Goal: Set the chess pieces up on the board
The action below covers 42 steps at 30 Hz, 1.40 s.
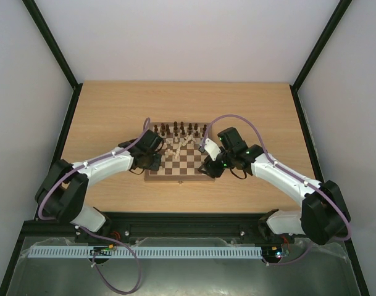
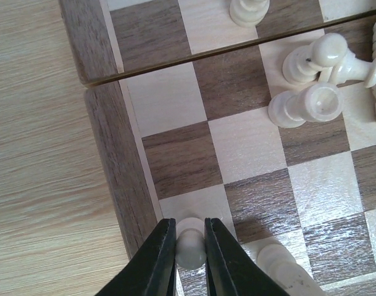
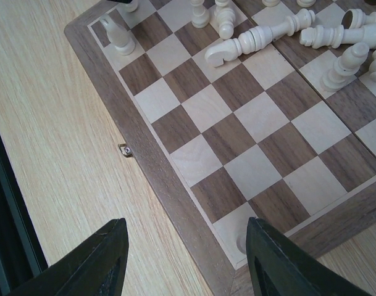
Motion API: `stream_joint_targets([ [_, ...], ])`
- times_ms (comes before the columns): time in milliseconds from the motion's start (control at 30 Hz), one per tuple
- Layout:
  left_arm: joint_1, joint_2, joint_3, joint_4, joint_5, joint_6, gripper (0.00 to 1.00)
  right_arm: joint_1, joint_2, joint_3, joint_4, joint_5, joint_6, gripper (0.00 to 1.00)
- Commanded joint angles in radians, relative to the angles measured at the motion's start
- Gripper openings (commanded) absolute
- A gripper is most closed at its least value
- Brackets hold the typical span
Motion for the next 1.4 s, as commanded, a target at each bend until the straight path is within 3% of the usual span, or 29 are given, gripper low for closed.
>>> stream_joint_targets([
  [0, -0.005, 0.028, 0.003, 0.003, 0.002, 0.010, 0.13, -0.004, 0.002, -0.009, -0.004, 0.002, -0.014, 0.54],
  [200, -0.005, 0.054, 0.018, 0.003, 0.012, 0.012, 0.15, -0.004, 0.001, -0.010, -0.005, 0.004, -0.018, 0.54],
  [533, -0.006, -0.009, 0.071, -0.078, -0.016, 0.016, 0.34, -0.004, -0.007, -0.010, -0.010, 0.002, -0.024, 0.54],
  [733, -0.005, -0.020, 0.165, -0.093, 0.003, 0.039, 0.38, -0.004, -0.020, -0.010, -0.011, 0.008, -0.026, 0.54],
  [1067, -0.006, 0.154, 0.314, -0.118, 0.070, 0.058, 0.36, -0.005, -0.040, -0.017, -0.010, 0.025, -0.032, 0.54],
  [1367, -0.008, 0.247, 0.346, -0.106, 0.085, 0.064, 0.33, -0.005, -0.039, -0.019, -0.009, 0.035, -0.037, 0.54],
])
